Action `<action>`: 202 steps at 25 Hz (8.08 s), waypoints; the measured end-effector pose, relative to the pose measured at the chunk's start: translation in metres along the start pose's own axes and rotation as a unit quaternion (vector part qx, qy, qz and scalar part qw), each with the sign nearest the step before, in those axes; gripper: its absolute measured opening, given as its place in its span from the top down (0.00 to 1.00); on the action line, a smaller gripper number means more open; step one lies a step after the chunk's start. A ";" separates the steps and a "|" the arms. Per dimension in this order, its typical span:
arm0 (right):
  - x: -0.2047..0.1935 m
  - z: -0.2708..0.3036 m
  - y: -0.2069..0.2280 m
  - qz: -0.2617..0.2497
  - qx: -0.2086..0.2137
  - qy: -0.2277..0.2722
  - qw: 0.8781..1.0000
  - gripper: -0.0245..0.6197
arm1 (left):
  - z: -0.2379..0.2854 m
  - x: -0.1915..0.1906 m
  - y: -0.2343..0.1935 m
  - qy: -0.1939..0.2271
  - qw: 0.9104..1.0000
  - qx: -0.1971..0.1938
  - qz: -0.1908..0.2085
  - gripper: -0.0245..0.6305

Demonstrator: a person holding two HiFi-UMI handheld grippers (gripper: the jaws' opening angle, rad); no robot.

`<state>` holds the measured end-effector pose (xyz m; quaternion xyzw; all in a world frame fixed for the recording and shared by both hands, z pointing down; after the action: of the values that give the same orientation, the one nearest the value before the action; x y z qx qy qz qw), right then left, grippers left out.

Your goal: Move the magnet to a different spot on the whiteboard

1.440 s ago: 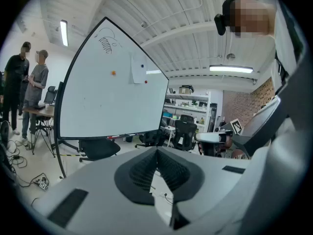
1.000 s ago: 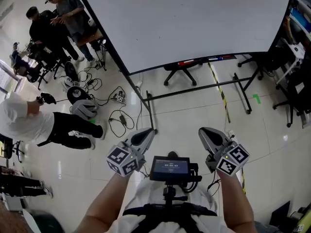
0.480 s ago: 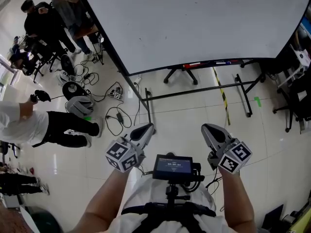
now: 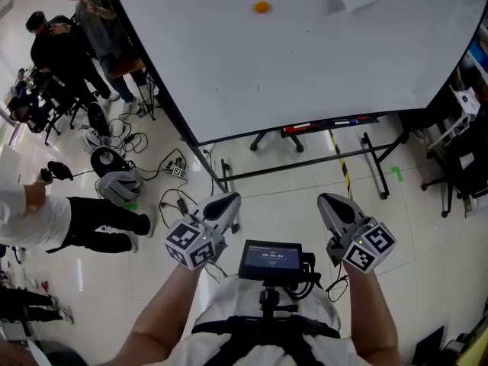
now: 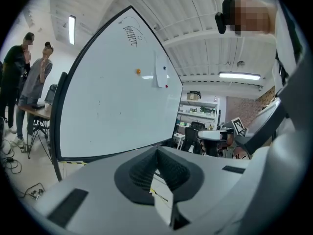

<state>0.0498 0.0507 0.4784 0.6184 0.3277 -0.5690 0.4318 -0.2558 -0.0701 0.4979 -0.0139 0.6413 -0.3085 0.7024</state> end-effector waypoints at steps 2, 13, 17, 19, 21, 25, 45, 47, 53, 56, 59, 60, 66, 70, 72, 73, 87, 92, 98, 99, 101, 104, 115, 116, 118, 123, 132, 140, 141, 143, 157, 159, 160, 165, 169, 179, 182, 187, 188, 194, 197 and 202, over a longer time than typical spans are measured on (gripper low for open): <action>0.003 0.008 0.003 -0.002 -0.001 0.002 1.000 0.91 | 0.002 0.008 -0.008 0.001 1.000 0.000 0.003 0.92; 0.007 0.044 0.023 0.004 0.024 -0.009 1.000 0.91 | 0.016 0.021 -0.030 -0.002 1.000 0.018 0.006 0.92; 0.013 0.063 0.039 0.019 0.045 0.004 0.999 0.91 | 0.030 0.030 -0.033 0.000 1.000 0.030 0.004 0.92; 0.019 0.068 0.049 0.022 0.055 0.006 0.998 0.91 | 0.041 0.035 -0.029 -0.001 0.999 0.033 0.001 0.92; 0.024 0.073 0.059 0.024 0.062 0.007 0.998 0.91 | 0.051 0.042 -0.027 -0.002 0.999 0.036 0.004 0.92; 0.035 0.090 0.089 0.019 0.076 0.015 0.997 0.91 | 0.077 0.063 -0.033 0.013 0.999 0.047 0.016 0.92; 0.059 0.144 0.177 0.003 0.151 0.031 0.988 0.91 | 0.151 0.142 -0.016 -0.005 0.978 0.101 0.181 0.92; 0.063 0.151 0.180 -0.001 0.164 0.036 0.986 0.91 | 0.157 0.150 -0.011 -0.011 0.972 0.105 0.209 0.92; 0.072 0.160 0.194 -0.010 0.185 0.043 0.982 0.91 | 0.176 0.173 0.002 -0.017 0.953 0.119 0.279 0.92; 0.072 0.158 0.204 -0.013 0.186 0.044 0.981 0.91 | 0.188 0.181 0.009 -0.023 0.941 0.130 0.311 0.92; 0.072 0.161 0.213 -0.016 0.190 0.047 0.981 0.91 | 0.199 0.190 0.012 -0.029 0.927 0.147 0.345 0.92; 0.072 0.163 0.215 -0.017 0.192 0.049 0.980 0.91 | 0.202 0.192 0.013 -0.030 0.921 0.153 0.357 0.92; 0.074 0.157 0.225 -0.016 0.197 0.056 0.979 0.91 | 0.207 0.207 0.028 -0.020 0.905 0.210 0.369 0.92; 0.081 0.164 0.228 -0.016 0.206 0.065 0.976 0.91 | 0.208 0.230 0.034 -0.001 0.886 0.246 0.394 0.92; 0.084 0.164 0.230 -0.016 0.210 0.067 0.975 0.91 | 0.213 0.240 0.036 0.008 0.877 0.257 0.406 0.92; 0.085 0.164 0.232 -0.016 0.210 0.067 0.975 0.91 | 0.216 0.246 0.038 0.012 0.873 0.261 0.411 0.92; 0.095 0.178 0.253 -0.009 0.211 0.085 0.974 0.91 | 0.244 0.302 0.058 0.024 0.801 0.301 0.517 0.87; 0.092 0.174 0.258 -0.004 0.205 0.081 0.975 0.91 | 0.246 0.307 0.055 0.015 0.794 0.312 0.522 0.86; 0.091 0.170 0.262 -0.007 0.202 0.077 0.976 0.91 | 0.249 0.318 0.059 0.007 0.786 0.331 0.522 0.83; 0.091 0.169 0.263 -0.008 0.201 0.076 0.977 0.91 | 0.250 0.319 0.060 0.008 0.782 0.334 0.526 0.82; 0.091 0.168 0.265 -0.008 0.199 0.074 0.977 0.91 | 0.252 0.320 0.063 0.009 0.776 0.339 0.532 0.78; 0.090 0.166 0.268 -0.011 0.198 0.072 0.977 0.91 | 0.255 0.320 0.063 -0.002 0.775 0.341 0.533 0.71; 0.083 0.155 0.269 -0.010 0.204 0.062 0.977 0.91 | 0.257 0.329 0.063 -0.053 0.721 0.386 0.573 0.58; 0.083 0.154 0.269 -0.010 0.204 0.062 0.977 0.91 | 0.257 0.330 0.062 -0.055 0.724 0.387 0.568 0.58; 0.082 0.153 0.269 -0.010 0.204 0.060 0.977 0.91 | 0.259 0.334 0.062 -0.053 0.734 0.384 0.557 0.58; 0.077 0.145 0.267 -0.014 0.201 0.055 0.978 0.91 | 0.266 0.341 0.062 -0.046 0.749 0.386 0.536 0.58; 0.074 0.136 0.268 -0.007 0.190 0.057 0.980 0.91 | 0.271 0.345 0.058 -0.048 0.757 0.391 0.521 0.65; 0.070 0.132 0.266 -0.004 0.190 0.050 0.981 0.91 | 0.276 0.342 0.054 -0.033 0.739 0.416 0.529 0.73; 0.069 0.133 0.265 -0.003 0.190 0.049 0.981 0.91 | 0.276 0.341 0.053 -0.031 0.736 0.419 0.531 0.73; 0.068 0.133 0.263 0.000 0.191 0.048 0.980 0.91 | 0.277 0.340 0.053 -0.029 0.734 0.423 0.531 0.73; 0.052 0.141 0.243 0.030 0.198 0.033 0.979 0.91 | 0.279 0.335 0.051 -0.025 0.719 0.435 0.542 0.76; 0.049 0.139 0.240 0.036 0.197 0.030 0.979 0.91 | 0.278 0.335 0.050 -0.022 0.725 0.431 0.538 0.76; 0.048 0.137 0.238 0.039 0.198 0.028 0.979 0.91 | 0.278 0.335 0.050 -0.019 0.728 0.429 0.535 0.76; 0.033 0.130 0.244 0.050 0.178 0.025 0.982 0.91 | 0.276 0.336 0.048 0.010 0.748 0.418 0.516 0.77; 0.032 0.122 0.241 0.052 0.158 0.027 0.986 0.91 | 0.269 0.334 0.044 0.032 0.790 0.390 0.472 0.77; 0.039 0.093 0.191 0.039 0.118 0.023 0.992 0.91 | 0.200 0.313 0.016 0.101 0.918 0.245 0.295 0.77; 0.040 0.090 0.168 0.037 0.114 0.024 0.992 0.91 | 0.171 0.306 0.012 0.115 0.940 0.210 0.245 0.77; 0.046 0.078 0.146 0.025 0.099 0.015 0.995 0.91 | 0.135 0.278 0.012 0.111 0.953 0.183 0.213 0.77; 0.047 0.075 0.142 0.022 0.096 0.015 0.995 0.91 | 0.129 0.271 0.012 0.111 0.956 0.176 0.206 0.77; 0.050 0.062 0.115 0.011 0.092 0.015 0.996 0.91 | 0.092 0.232 0.019 0.108 0.965 0.144 0.192 0.77; 0.054 0.051 0.100 0.002 0.082 0.015 0.997 0.91 | 0.081 0.208 0.021 0.101 0.971 0.114 0.183 0.77; 0.050 0.038 0.068 -0.004 0.071 0.012 0.997 0.91 | 0.054 0.174 0.029 0.084 0.977 0.082 0.177 0.77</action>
<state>0.1013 -0.0164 0.4411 0.6530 0.2934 -0.5854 0.3806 -0.1965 -0.1451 0.3403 0.1840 0.6629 -0.2310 0.6881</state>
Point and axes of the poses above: the fingertips, and each gripper's own axes: z forward along the fingers, y to its right, x out of its top, the point moved 10 cm from there along -z, backward along the fingers, and after that the axes turned 11 degrees about -z, right-handed, at the moved point
